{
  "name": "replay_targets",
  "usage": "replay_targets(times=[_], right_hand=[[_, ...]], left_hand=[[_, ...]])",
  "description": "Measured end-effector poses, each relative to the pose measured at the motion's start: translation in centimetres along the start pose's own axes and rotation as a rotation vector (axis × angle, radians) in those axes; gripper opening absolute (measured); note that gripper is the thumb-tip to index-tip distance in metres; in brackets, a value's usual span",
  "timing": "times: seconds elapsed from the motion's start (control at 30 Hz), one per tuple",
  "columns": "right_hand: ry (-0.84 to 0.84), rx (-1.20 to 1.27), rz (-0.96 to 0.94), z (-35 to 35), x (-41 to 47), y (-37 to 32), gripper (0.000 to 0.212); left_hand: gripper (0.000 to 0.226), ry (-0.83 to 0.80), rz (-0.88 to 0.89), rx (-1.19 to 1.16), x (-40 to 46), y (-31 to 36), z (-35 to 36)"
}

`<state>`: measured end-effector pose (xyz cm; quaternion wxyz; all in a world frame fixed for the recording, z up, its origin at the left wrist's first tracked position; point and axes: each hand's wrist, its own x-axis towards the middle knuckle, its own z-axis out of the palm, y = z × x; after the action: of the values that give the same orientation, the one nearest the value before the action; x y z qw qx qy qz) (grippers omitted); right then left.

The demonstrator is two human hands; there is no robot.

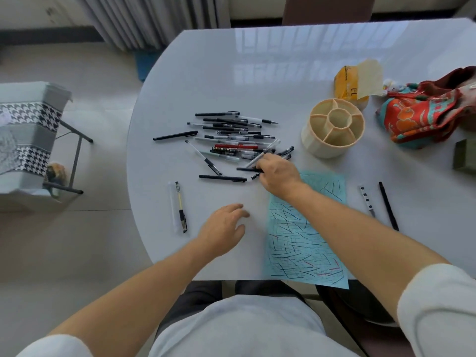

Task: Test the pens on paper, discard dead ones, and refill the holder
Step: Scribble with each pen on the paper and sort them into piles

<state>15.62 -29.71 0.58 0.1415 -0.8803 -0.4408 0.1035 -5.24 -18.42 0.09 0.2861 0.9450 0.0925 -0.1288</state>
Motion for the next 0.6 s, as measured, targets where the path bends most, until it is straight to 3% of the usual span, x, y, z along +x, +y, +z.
replay_targets(times=[0.07, 0.13, 0.3, 0.4, 0.6], right_hand=[[0.123, 0.256, 0.096, -1.2, -1.3, 0.0, 0.005], [0.194, 0.531, 0.238, -2.1, -3.2, -0.4, 0.009], [0.115, 1.185, 0.565, -1.5, -8.8, -1.6, 0.003], [0.108, 1.299, 0.629, -0.3, -11.2, -1.7, 0.005], [0.289, 1.354, 0.783, 0.4, -14.5, -1.1, 0.015]], left_hand=[[0.033, 0.060, -0.047, -0.085, 0.2, 0.2, -0.3], [0.036, 0.088, -0.114, -0.185, 0.6, 0.8, -0.6], [0.041, 0.028, -0.097, -0.310, 2.4, 3.8, -0.9], [0.024, -0.071, -0.007, -0.175, 3.3, 5.4, -0.6], [0.030, -0.084, 0.088, 0.035, 4.5, 7.3, -0.2]])
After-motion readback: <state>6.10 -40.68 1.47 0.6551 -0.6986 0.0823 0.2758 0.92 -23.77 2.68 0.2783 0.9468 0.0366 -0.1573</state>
